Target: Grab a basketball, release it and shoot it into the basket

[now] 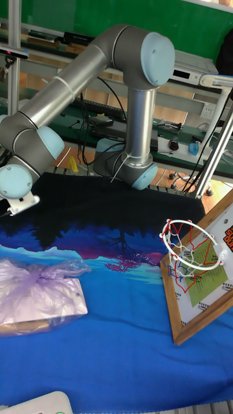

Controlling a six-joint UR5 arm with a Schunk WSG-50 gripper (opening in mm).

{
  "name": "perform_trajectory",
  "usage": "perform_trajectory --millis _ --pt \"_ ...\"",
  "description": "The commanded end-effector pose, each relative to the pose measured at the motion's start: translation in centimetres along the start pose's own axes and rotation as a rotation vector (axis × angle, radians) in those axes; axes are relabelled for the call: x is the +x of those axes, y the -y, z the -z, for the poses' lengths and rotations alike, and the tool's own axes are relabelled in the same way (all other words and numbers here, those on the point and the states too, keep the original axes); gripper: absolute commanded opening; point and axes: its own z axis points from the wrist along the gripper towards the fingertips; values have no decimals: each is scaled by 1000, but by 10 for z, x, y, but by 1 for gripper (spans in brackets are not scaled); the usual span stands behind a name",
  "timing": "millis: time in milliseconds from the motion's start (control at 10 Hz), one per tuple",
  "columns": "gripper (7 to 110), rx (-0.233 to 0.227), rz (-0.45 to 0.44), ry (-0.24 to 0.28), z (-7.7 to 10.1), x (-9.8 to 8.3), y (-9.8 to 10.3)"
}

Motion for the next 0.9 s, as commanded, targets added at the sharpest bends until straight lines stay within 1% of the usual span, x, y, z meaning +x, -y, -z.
perform_trajectory --millis 0,100,200,300,400,500,600,800 --pt "7 -9 -21 40 0 -9 -2" --pt "7 9 -29 53 0 -12 3" --pt "7 -27 15 74 1 -18 -6" --pt "44 -71 60 81 1 -19 -18" --pt "44 -87 86 83 2 -19 -22" --pt "44 -81 92 86 2 -20 -21" --pt "66 -75 96 88 2 -20 -19" --pt "66 -64 101 86 1 -20 -17"
